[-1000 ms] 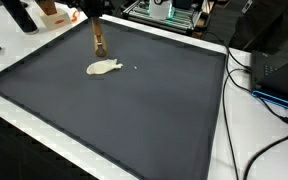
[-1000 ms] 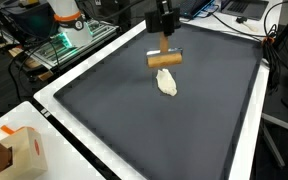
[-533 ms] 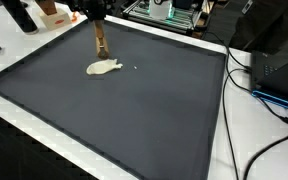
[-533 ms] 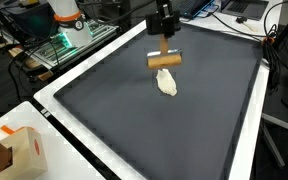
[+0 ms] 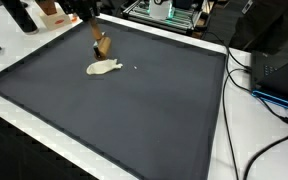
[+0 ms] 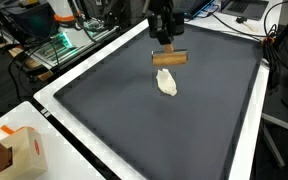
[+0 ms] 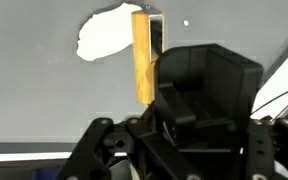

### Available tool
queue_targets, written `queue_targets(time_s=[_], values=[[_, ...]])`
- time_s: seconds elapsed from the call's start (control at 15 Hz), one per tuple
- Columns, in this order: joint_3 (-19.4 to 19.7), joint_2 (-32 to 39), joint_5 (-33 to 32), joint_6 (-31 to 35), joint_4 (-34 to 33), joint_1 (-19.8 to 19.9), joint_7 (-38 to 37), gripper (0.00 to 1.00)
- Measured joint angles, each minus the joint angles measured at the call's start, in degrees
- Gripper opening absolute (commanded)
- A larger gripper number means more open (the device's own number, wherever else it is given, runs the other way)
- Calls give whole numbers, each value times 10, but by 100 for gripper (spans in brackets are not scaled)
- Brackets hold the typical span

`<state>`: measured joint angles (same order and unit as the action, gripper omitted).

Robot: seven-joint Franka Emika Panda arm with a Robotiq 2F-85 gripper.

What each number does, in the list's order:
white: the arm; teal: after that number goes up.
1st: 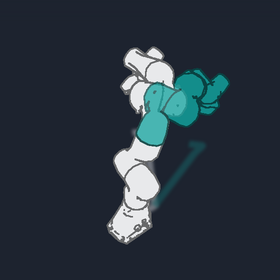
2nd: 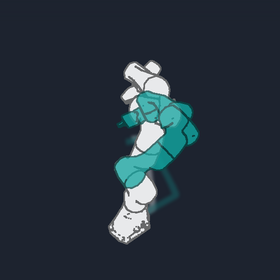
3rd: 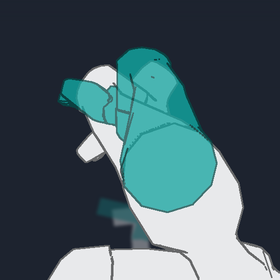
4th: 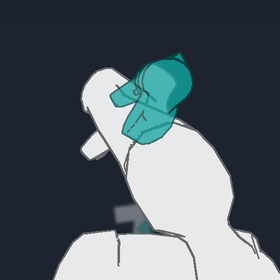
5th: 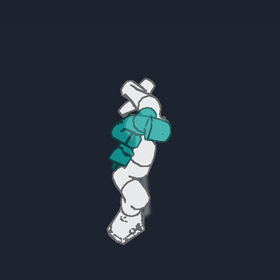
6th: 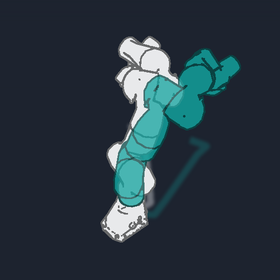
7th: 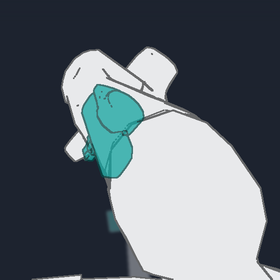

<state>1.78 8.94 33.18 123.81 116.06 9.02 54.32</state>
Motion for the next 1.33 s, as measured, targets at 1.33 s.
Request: queue_targets(time_s=[1.33], values=[[22,122,296,-120,-53,42,-22,23]])
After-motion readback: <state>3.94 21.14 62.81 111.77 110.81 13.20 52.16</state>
